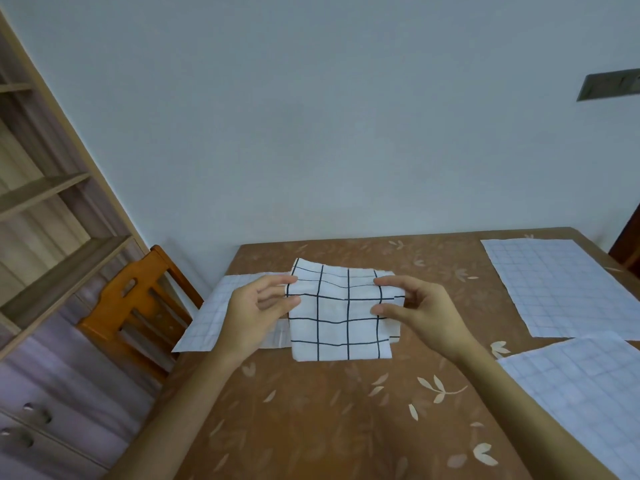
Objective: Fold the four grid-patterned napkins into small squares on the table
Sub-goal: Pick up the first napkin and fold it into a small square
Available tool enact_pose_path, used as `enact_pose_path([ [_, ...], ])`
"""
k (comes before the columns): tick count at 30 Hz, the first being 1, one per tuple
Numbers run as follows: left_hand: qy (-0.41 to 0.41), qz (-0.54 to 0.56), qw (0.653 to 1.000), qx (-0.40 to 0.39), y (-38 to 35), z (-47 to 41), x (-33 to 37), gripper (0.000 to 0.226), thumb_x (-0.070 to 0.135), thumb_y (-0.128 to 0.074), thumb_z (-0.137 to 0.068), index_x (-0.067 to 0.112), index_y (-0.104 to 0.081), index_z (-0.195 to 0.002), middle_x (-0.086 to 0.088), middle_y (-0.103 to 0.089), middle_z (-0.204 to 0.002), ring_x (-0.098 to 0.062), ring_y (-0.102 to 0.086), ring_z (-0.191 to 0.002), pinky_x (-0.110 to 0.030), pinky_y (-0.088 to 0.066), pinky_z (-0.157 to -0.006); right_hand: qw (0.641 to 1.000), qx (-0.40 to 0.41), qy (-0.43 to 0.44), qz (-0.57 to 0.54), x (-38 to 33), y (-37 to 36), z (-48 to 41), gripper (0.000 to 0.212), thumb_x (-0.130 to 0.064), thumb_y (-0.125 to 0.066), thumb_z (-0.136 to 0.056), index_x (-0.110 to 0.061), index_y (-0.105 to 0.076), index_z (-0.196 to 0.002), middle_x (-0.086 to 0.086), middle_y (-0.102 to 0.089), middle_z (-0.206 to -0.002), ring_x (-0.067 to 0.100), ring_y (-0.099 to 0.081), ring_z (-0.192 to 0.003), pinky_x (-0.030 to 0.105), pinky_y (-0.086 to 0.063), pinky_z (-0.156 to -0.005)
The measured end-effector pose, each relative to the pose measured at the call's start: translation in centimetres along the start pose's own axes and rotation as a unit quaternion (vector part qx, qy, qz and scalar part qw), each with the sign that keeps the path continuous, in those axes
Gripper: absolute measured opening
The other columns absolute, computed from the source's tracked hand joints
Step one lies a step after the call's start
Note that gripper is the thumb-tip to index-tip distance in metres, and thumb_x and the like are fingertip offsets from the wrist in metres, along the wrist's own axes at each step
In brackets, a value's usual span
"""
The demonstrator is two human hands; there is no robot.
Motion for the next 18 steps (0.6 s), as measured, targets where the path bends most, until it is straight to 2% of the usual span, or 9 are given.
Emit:
enact_pose_path([
  [2, -0.015, -0.036, 0.999, 0.002, 0.2, 0.1, 0.0, 0.023, 0.012, -0.080, -0.082, 0.024, -0.077, -0.102, 0.014, -0.079, -0.091, -0.007, -0.075, -0.090, -0.023, -0.061, -0.084, 0.999, 0.006, 0.003, 0.046, 0.2, 0.2, -0.2, 0.029, -0.009, -0.083, -0.078, -0.023, -0.074, -0.102, -0.028, -0.065, -0.061, -0.003, -0.059, -0.054, 0.007, -0.045, -0.057],
  [4, -0.035, -0.066, 0.997, 0.013, 0.3, 0.2, 0.1, 0.019, 0.013, -0.081, -0.081, 0.024, -0.078, -0.096, 0.022, -0.077, -0.089, -0.002, -0.074, -0.087, -0.015, -0.057, -0.080, 0.996, 0.014, 0.007, 0.088, 0.2, 0.3, -0.2, 0.024, -0.017, -0.084, -0.077, -0.032, -0.074, -0.094, -0.016, -0.067, -0.061, 0.007, -0.052, -0.051, 0.015, -0.042, -0.055],
  [6, -0.061, -0.094, 0.993, 0.029, 0.3, 0.2, 0.3, 0.015, 0.014, -0.082, -0.080, 0.025, -0.078, -0.090, 0.025, -0.076, -0.086, 0.000, -0.073, -0.083, -0.011, -0.055, -0.078, 0.993, 0.023, 0.019, 0.111, -0.1, 0.4, -0.3, 0.023, -0.020, -0.084, -0.078, -0.038, -0.071, -0.085, -0.007, -0.070, -0.071, 0.010, -0.059, -0.060, 0.021, -0.046, -0.061],
  [9, -0.098, -0.142, 0.984, 0.048, 0.4, 0.3, 0.1, 0.011, 0.016, -0.082, -0.081, 0.024, -0.079, -0.087, 0.019, -0.075, -0.079, -0.001, -0.071, -0.083, -0.012, -0.056, -0.075, 0.980, 0.039, 0.072, 0.183, -0.2, 0.3, -0.3, 0.027, -0.021, -0.081, -0.081, -0.041, -0.064, -0.075, -0.016, -0.058, -0.078, 0.001, -0.056, -0.074, 0.012, -0.038, -0.066],
  [11, -0.119, -0.194, 0.973, 0.038, 0.4, 0.2, -0.2, 0.008, 0.022, -0.081, -0.082, 0.023, -0.078, -0.089, 0.018, -0.071, -0.089, 0.000, -0.067, -0.091, -0.016, -0.057, -0.076, 0.969, 0.045, 0.086, 0.229, -0.2, 0.2, -0.3, 0.012, -0.028, -0.079, -0.084, -0.032, -0.068, -0.080, -0.014, -0.053, -0.096, 0.003, -0.052, -0.091, 0.013, -0.037, -0.079],
  [12, -0.124, -0.219, 0.967, 0.026, 0.3, 0.2, -0.4, 0.009, 0.026, -0.081, -0.082, 0.024, -0.077, -0.090, 0.016, -0.068, -0.097, 0.003, -0.064, -0.096, -0.016, -0.056, -0.079, 0.965, 0.038, 0.083, 0.245, -0.2, 0.2, -0.4, 0.008, -0.030, -0.077, -0.085, -0.026, -0.071, -0.086, -0.011, -0.052, -0.108, 0.008, -0.051, -0.103, 0.019, -0.038, -0.087],
  [14, -0.119, -0.245, 0.962, -0.009, -0.2, 0.4, -0.5, 0.016, 0.032, -0.083, -0.081, 0.028, -0.076, -0.095, 0.017, -0.063, -0.111, 0.012, -0.055, -0.108, -0.013, -0.049, -0.089, 0.960, 0.020, 0.094, 0.263, -0.3, 0.0, -0.5, 0.012, -0.031, -0.076, -0.086, -0.021, -0.073, -0.092, -0.009, -0.053, -0.124, 0.013, -0.049, -0.118, 0.029, -0.040, -0.099],
  [15, -0.112, -0.245, 0.962, -0.030, -0.5, 0.6, -0.4, 0.022, 0.035, -0.084, -0.080, 0.030, -0.074, -0.099, 0.020, -0.063, -0.113, 0.015, -0.053, -0.110, -0.011, -0.046, -0.091, 0.958, 0.009, 0.112, 0.264, -0.8, -0.2, -0.6, 0.013, -0.032, -0.075, -0.086, -0.021, -0.073, -0.092, -0.009, -0.057, -0.125, 0.013, -0.050, -0.120, 0.031, -0.040, -0.101],
  [18, -0.061, -0.212, 0.969, -0.107, -2.5, 1.5, 0.8, 0.036, 0.040, -0.085, -0.078, 0.037, -0.069, -0.111, 0.032, -0.064, -0.106, 0.020, -0.055, -0.106, -0.006, -0.045, -0.084, 0.949, -0.029, 0.179, 0.259, -2.9, -1.3, -0.4, 0.016, -0.033, -0.075, -0.086, -0.019, -0.074, -0.095, -0.018, -0.064, -0.111, 0.003, -0.054, -0.114, 0.028, -0.041, -0.102],
])
Point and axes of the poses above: each hand's wrist, its own z-axis away from the middle knuckle, its own y-axis out of the back of the hand, x = y × z, the point moved 3 cm from there along -z, towards the middle knuckle
